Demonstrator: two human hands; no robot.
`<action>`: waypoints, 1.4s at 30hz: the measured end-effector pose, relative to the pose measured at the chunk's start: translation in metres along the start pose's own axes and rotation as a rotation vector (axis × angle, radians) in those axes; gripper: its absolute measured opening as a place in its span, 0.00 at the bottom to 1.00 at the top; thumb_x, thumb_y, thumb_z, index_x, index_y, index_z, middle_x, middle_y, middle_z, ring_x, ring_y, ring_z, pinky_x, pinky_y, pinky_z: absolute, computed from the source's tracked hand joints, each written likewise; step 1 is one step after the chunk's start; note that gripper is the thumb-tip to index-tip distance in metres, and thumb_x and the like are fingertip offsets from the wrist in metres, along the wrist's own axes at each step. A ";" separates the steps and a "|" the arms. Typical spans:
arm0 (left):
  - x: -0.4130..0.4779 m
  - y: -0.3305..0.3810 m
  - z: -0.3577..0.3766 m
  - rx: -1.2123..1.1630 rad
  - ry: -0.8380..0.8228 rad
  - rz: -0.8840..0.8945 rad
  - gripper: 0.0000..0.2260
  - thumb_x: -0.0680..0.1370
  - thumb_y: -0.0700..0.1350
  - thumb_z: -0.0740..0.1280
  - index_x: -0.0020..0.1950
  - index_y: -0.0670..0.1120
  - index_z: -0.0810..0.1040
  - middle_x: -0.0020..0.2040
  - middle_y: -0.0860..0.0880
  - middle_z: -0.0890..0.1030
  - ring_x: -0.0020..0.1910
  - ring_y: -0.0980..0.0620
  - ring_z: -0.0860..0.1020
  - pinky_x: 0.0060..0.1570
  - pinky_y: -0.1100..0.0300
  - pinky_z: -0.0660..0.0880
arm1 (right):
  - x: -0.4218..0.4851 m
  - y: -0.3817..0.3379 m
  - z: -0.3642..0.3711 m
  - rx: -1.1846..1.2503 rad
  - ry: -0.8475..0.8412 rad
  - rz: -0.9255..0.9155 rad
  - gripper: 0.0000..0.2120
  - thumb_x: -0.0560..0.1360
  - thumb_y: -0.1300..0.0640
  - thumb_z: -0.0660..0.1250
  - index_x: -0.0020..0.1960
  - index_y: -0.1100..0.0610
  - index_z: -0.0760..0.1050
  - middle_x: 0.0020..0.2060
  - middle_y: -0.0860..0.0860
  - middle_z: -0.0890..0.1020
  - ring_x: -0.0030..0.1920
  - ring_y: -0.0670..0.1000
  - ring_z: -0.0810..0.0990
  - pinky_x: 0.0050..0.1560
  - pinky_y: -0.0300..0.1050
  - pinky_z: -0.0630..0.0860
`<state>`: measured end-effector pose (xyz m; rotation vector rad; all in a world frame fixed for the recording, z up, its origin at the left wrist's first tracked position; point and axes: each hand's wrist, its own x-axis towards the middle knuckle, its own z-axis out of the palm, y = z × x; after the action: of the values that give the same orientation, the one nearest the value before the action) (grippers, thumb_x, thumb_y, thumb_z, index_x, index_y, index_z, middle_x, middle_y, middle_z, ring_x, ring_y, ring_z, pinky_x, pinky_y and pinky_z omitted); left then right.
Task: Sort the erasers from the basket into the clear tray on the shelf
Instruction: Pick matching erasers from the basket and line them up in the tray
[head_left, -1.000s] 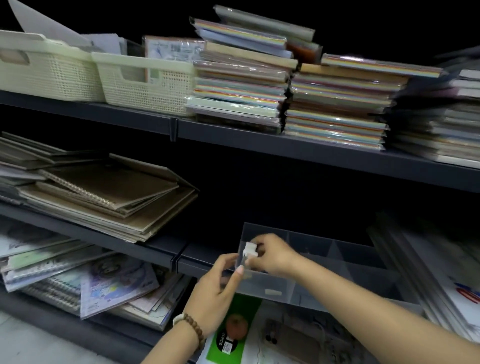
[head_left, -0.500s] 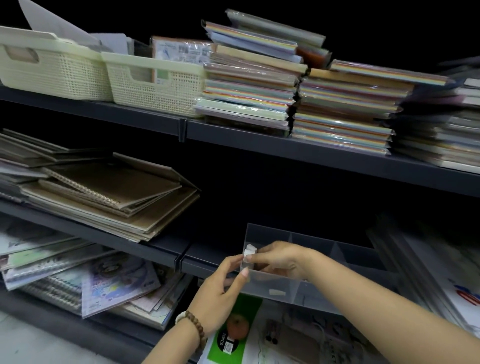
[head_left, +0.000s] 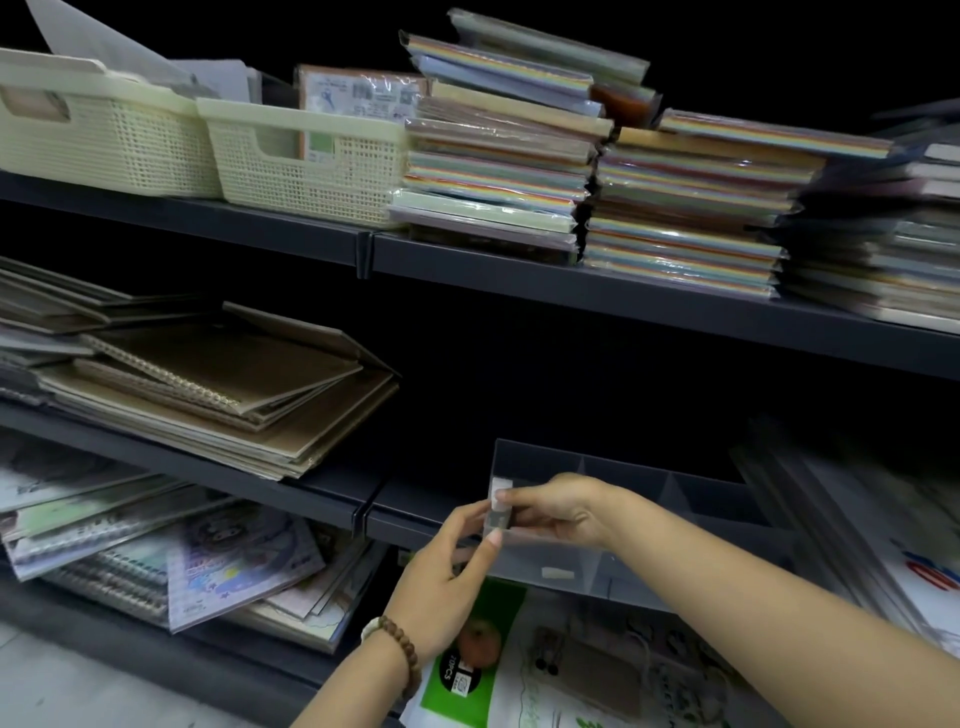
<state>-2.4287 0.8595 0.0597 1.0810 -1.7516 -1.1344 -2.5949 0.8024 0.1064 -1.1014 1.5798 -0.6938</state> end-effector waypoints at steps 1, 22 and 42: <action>0.000 0.000 0.000 -0.021 -0.004 -0.002 0.18 0.71 0.66 0.56 0.61 0.70 0.65 0.58 0.71 0.72 0.53 0.72 0.74 0.55 0.65 0.74 | 0.000 0.000 0.000 -0.035 0.010 -0.012 0.09 0.73 0.55 0.71 0.48 0.61 0.79 0.49 0.57 0.83 0.43 0.47 0.83 0.37 0.33 0.78; -0.101 -0.079 0.061 0.374 -0.482 -0.276 0.23 0.78 0.58 0.58 0.72 0.54 0.62 0.68 0.58 0.67 0.66 0.58 0.68 0.62 0.66 0.67 | -0.133 0.184 -0.033 0.211 -0.131 -0.004 0.12 0.76 0.56 0.66 0.59 0.56 0.76 0.53 0.51 0.84 0.51 0.50 0.83 0.46 0.38 0.80; -0.186 -0.236 0.176 0.271 -0.556 -0.760 0.18 0.81 0.51 0.55 0.68 0.44 0.68 0.66 0.45 0.72 0.61 0.50 0.72 0.57 0.63 0.67 | -0.076 0.447 0.056 -0.216 -0.078 0.393 0.24 0.77 0.58 0.65 0.71 0.59 0.63 0.68 0.57 0.69 0.67 0.54 0.69 0.65 0.45 0.69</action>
<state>-2.4682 1.0248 -0.2446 1.8206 -2.0049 -1.8225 -2.6744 1.0598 -0.2623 -0.9176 1.7650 -0.2195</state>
